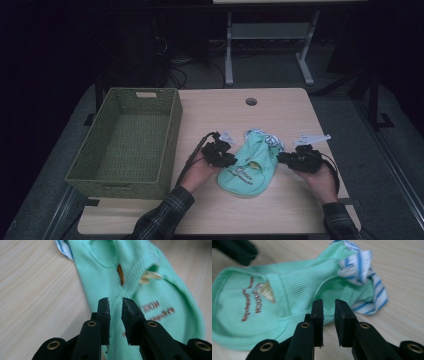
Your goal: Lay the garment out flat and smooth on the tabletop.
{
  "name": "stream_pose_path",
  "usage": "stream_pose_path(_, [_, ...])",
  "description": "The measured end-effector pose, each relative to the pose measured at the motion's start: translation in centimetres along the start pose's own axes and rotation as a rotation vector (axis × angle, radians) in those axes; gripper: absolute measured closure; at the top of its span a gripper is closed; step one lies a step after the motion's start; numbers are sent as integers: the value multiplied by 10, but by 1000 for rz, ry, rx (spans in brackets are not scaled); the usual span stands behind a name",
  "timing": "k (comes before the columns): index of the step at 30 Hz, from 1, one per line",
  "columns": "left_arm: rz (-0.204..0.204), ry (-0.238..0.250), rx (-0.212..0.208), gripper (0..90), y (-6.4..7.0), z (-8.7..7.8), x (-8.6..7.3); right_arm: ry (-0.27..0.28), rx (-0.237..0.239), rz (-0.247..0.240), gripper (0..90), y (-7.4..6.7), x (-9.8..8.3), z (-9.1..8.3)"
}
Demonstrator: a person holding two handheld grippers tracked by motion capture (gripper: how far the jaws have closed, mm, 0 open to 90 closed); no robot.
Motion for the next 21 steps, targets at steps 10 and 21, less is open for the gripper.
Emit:
stream_pose_path(10, [33, -62, 5, 778, -11, 33, 5, -10, 40, -14, 763, -20, -11, -7])
stream_pose_path(21, [39, -21, 4, 888, -11, 30, 5, -16, 71, -47, 763, -34, -14, -6])
Point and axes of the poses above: each handheld gripper's, and its own axes: z roughly forward along the jaws, x roughly out of its top, y roughly to its right, the point moved 1 cm from there along z, roughly forward along the jaws, and after that the axes turned 14 degrees about -x, right-handed, at the moved point
